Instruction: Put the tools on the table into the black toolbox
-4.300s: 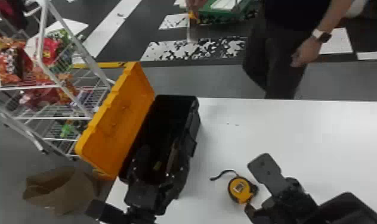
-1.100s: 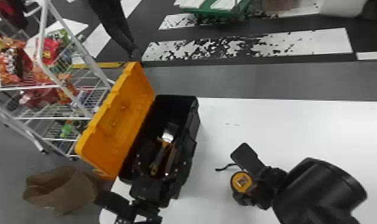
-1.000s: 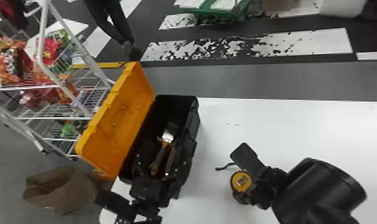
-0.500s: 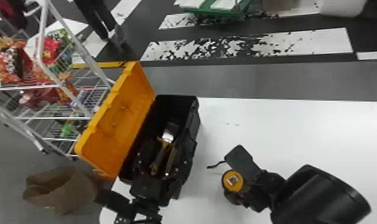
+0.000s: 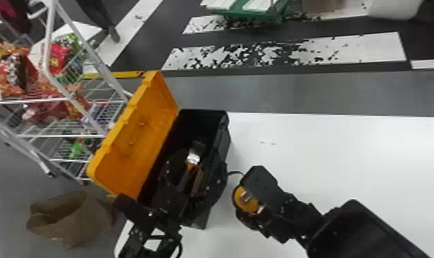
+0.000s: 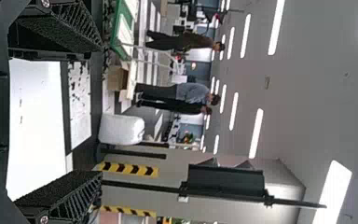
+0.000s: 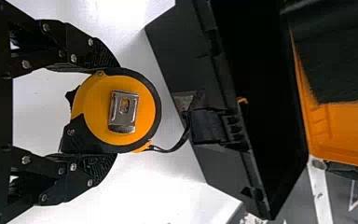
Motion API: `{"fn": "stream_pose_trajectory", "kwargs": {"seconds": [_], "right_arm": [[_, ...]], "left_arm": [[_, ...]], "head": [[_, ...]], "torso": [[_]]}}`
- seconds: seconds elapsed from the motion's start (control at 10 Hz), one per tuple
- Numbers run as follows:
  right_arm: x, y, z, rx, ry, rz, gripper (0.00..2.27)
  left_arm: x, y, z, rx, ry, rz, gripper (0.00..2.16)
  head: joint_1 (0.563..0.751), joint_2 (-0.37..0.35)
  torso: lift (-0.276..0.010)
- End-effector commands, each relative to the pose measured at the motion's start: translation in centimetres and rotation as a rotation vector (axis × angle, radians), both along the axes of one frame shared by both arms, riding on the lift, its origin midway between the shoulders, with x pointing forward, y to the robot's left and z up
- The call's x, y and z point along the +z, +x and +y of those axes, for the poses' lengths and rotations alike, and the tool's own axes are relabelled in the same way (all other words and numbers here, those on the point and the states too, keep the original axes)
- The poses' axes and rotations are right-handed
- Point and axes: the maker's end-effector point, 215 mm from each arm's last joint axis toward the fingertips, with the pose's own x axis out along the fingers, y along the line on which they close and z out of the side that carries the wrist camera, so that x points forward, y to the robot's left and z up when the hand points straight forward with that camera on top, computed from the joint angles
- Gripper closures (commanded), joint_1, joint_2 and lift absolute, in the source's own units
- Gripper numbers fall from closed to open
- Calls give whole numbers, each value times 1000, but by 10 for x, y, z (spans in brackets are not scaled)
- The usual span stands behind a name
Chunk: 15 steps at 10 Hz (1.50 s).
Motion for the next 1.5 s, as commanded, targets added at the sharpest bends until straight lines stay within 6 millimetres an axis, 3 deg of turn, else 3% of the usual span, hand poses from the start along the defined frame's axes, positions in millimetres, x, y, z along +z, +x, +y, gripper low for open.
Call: {"fn": "stream_pose_trajectory", "kwargs": {"seconds": [0.0,0.2,0.4,0.6,0.9,1.4], "right_arm": [[29,1,6,-5,36,-55,2240],[55,5,0,-34,59,-107,2243],[63,8,-25,-45,26,-160,2243],[71,3,-34,-22,10,-213,2240],[89,-15,-27,65,15,-338,2243],[87,-17,-35,122,-16,-401,2240]], "left_arm": [[-4,14,8,-38,30,64,56],[-4,20,19,-80,60,120,56],[-5,22,40,-138,78,217,56],[-3,25,54,-184,29,303,56],[-13,22,50,-310,-83,487,60],[-15,2,30,-465,-175,648,60]], "head": [[695,350],[695,350],[695,350],[695,350],[695,350],[695,350]], "torso": [[-39],[-39],[-39],[-39],[-39],[-39]]}}
